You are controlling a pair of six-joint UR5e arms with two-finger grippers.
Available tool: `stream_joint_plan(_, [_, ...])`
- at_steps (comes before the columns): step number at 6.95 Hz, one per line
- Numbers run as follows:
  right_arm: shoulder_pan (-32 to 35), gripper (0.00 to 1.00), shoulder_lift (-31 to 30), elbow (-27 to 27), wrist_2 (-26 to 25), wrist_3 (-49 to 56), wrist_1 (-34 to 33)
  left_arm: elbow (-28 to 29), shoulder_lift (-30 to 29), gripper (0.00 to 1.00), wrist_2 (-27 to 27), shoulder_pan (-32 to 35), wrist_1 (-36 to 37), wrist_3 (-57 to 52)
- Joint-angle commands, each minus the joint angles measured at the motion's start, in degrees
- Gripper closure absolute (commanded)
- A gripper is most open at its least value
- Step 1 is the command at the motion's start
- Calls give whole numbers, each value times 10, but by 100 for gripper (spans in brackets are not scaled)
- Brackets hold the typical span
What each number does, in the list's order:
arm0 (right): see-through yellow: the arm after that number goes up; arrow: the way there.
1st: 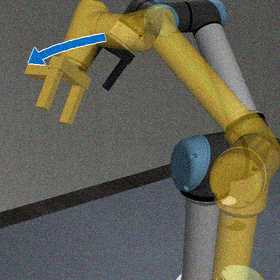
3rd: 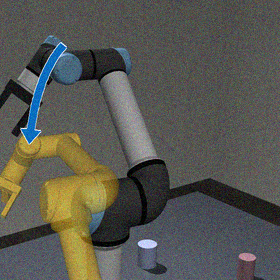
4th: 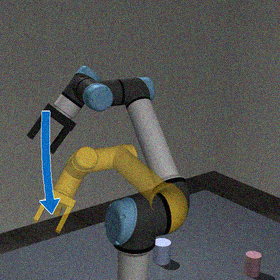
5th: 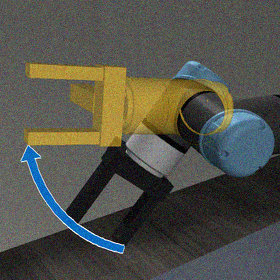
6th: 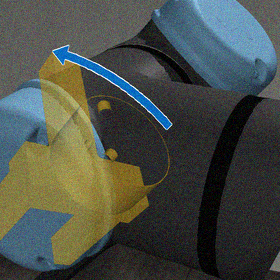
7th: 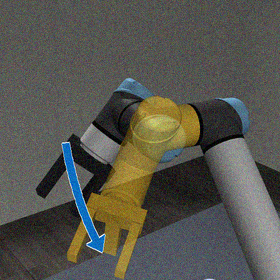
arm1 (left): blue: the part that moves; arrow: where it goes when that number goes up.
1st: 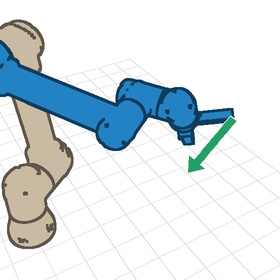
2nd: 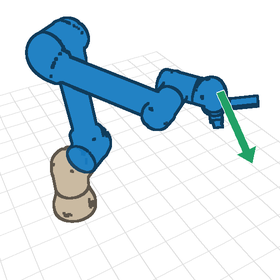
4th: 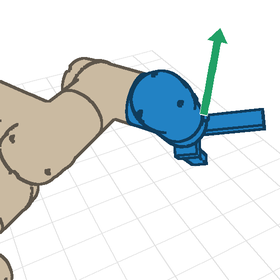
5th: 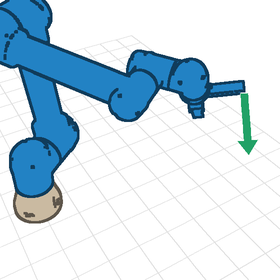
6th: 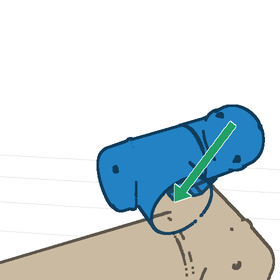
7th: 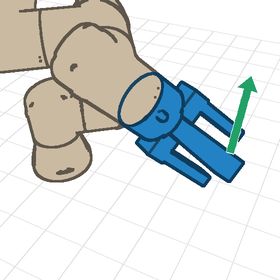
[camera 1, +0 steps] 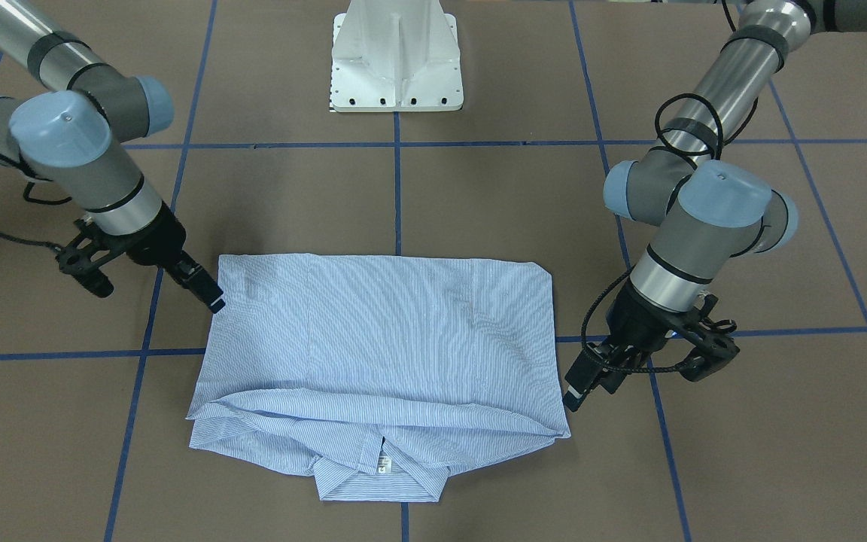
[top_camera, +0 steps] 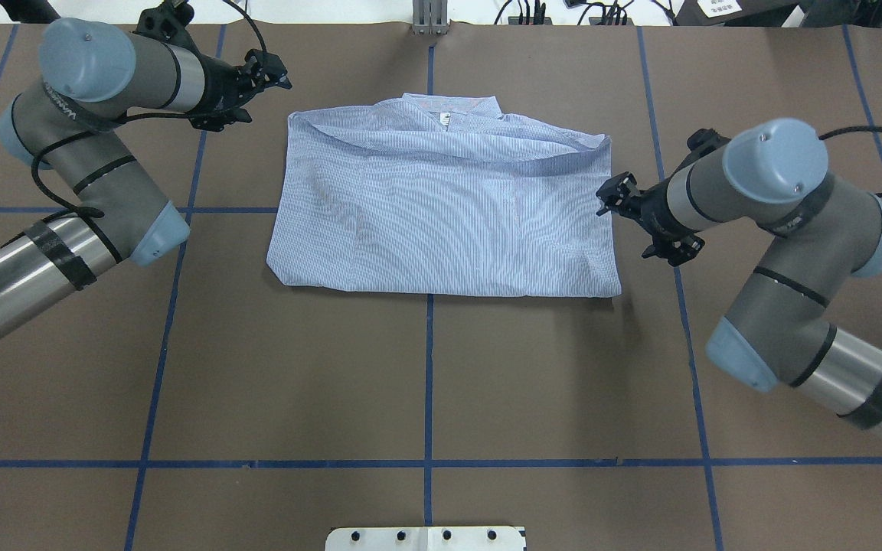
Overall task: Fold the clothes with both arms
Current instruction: 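Open both grippers and move the right gripper to the folded edge, then grasp the shirt's side edge with the right gripper and drag it nearer the robot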
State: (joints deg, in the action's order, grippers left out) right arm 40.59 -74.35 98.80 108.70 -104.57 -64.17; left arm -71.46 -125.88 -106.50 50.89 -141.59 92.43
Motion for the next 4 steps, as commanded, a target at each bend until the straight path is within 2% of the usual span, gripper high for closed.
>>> stream_joint_plan(1, [-66,0,-38,19,-68,-28,10,-8,1,9,2,1,3,0])
stream_joint_plan(2, [-74,0,-32,17,-74,-34,10,-15,7,9,2,1,8,0])
stream_joint_plan(3, [-75,11,-33,17,-74,-36,10,-19,10,9,2,0,9,0])
stream_joint_plan(4, [-76,57,-30,17,-74,-68,10,-19,11,9,2,1,9,-1])
